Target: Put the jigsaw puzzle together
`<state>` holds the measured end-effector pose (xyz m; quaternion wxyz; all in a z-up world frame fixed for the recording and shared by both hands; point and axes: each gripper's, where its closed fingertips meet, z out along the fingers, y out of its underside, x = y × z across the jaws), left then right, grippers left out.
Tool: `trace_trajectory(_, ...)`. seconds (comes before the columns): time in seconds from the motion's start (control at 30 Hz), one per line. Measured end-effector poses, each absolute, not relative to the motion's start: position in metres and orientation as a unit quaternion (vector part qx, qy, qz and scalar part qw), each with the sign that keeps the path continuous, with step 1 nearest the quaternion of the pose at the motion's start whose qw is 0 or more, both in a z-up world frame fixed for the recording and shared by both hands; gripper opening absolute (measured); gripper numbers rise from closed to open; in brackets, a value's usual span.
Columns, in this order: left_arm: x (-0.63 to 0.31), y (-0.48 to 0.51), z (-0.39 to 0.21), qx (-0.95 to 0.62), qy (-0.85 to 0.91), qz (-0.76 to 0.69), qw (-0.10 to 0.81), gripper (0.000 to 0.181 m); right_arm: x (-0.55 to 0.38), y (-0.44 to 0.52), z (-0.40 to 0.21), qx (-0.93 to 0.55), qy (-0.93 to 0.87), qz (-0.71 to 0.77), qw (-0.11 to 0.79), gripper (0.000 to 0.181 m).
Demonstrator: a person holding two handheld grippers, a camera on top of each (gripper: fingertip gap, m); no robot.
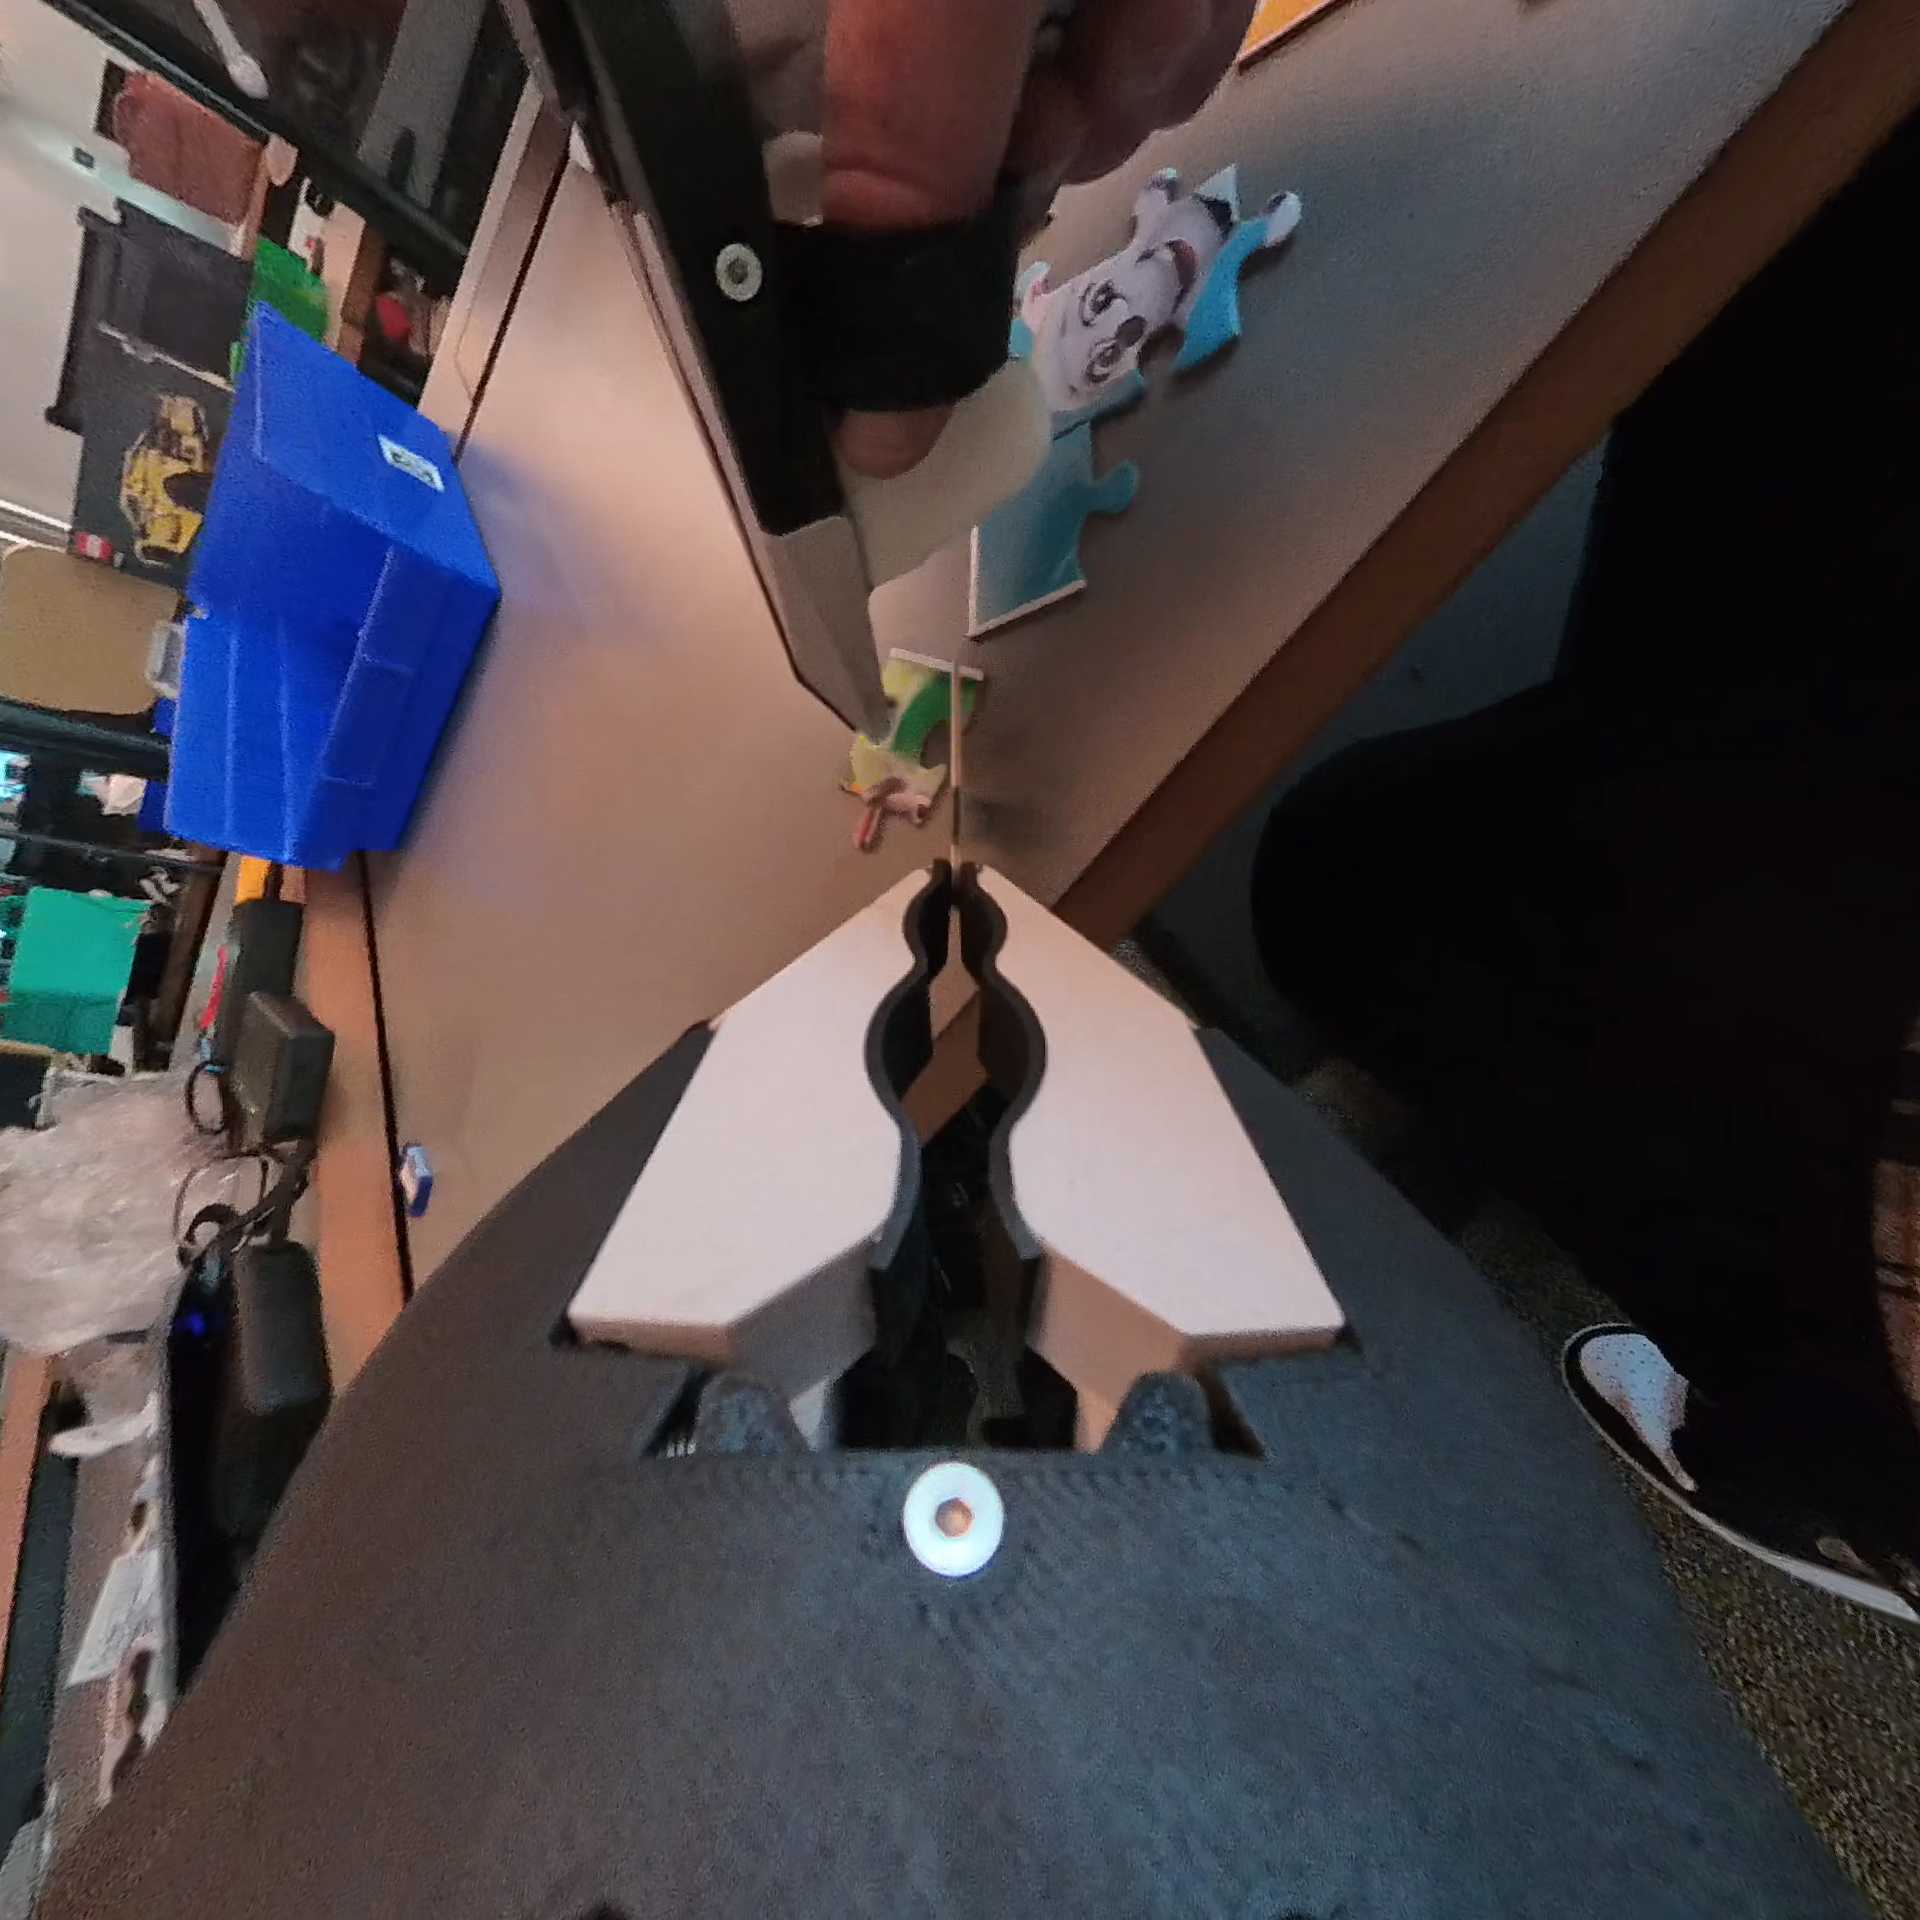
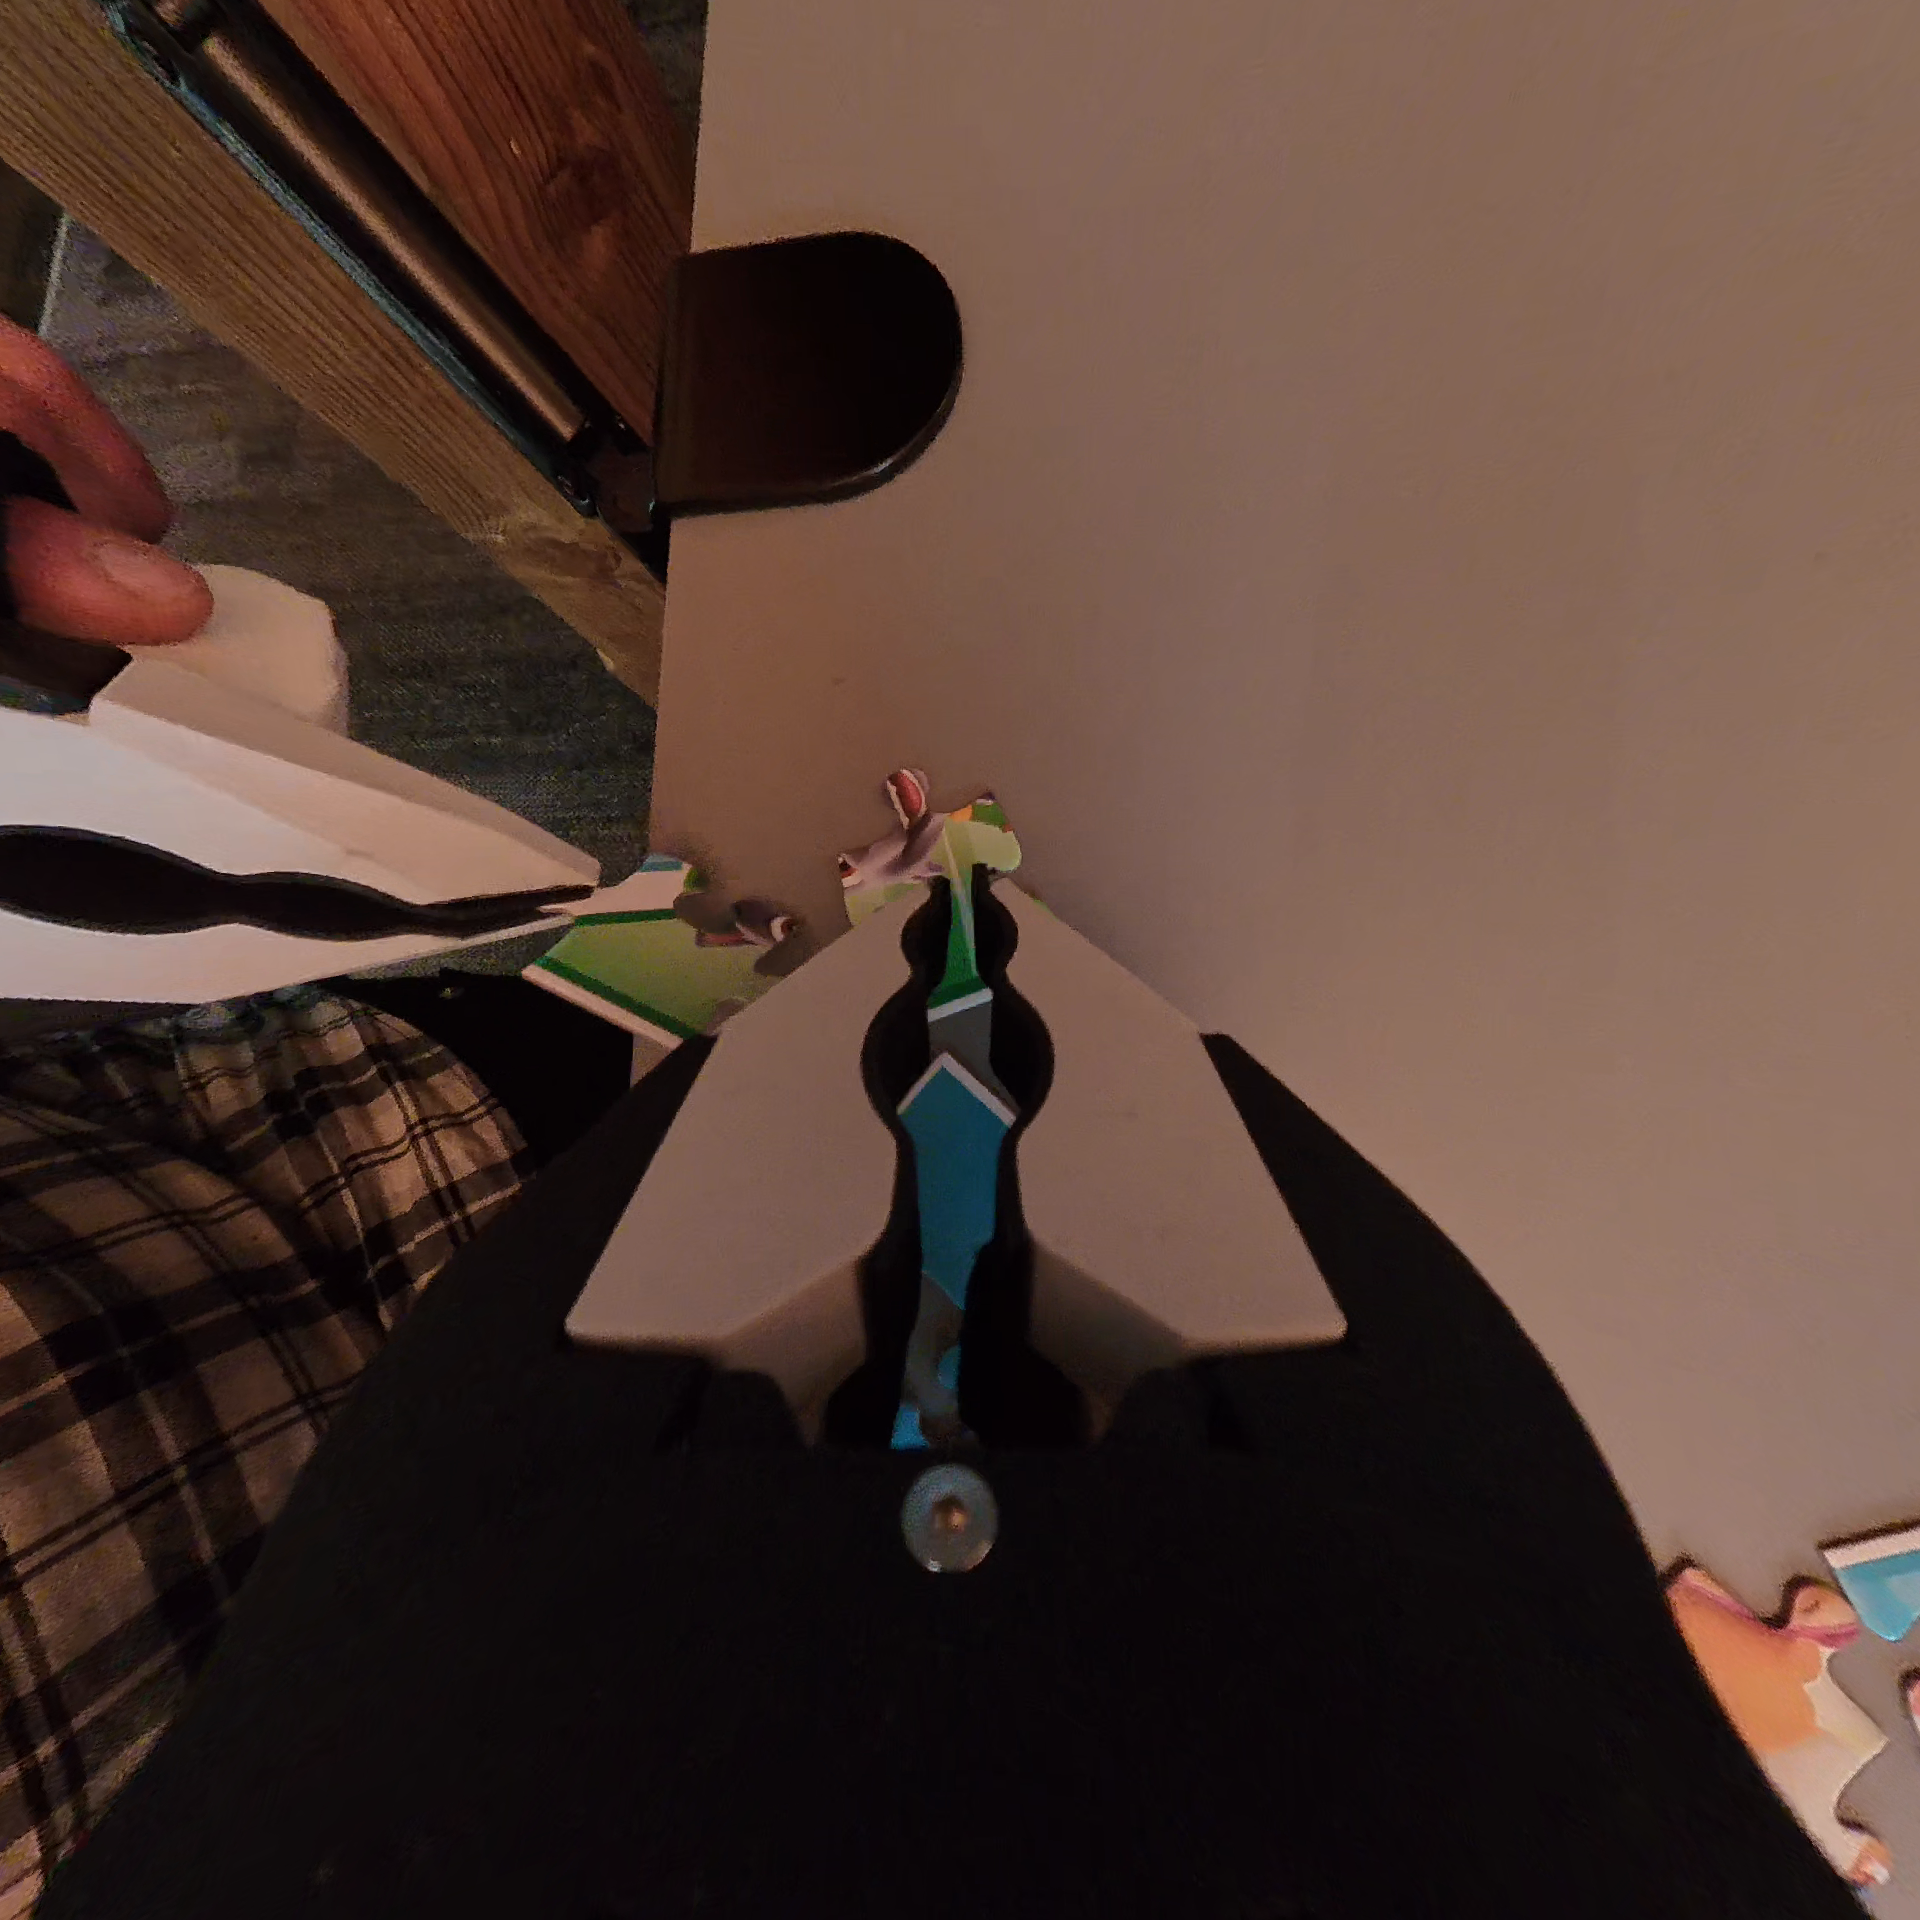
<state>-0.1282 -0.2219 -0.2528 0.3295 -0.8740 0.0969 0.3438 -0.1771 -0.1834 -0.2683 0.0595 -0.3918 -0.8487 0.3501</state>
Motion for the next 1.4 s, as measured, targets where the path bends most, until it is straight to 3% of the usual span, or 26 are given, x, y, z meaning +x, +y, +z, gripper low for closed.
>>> trace_trajectory(0.07, -0.134, -0.222, -0.255, -0.882, 0.091, 0.351, 0.301, 0.001, -0.178, -0.181, -0.261, -0.391, -0.842, 0.364, 0.066, 0.007)
trace_trajectory(0.23, -0.148, -0.22, -0.257, -0.888, 0.091, 0.376, 0.251, 0.001, -0.161, -0.184, -0.239, -0.351, -0.843, 0.406, 0.039, 0.0)
trace_trajectory(0.5, -0.147, -0.217, -0.262, -0.9, 0.104, 0.374, 0.198, 0.002, -0.143, -0.193, -0.253, -0.296, -0.873, 0.385, 0.038, 0.0)
trace_trajectory(1.4, -0.126, -0.195, -0.274, -0.915, 0.171, 0.331, 0.154, 0.005, -0.144, -0.173, -0.26, -0.273, -0.906, 0.318, 0.052, 0.0)
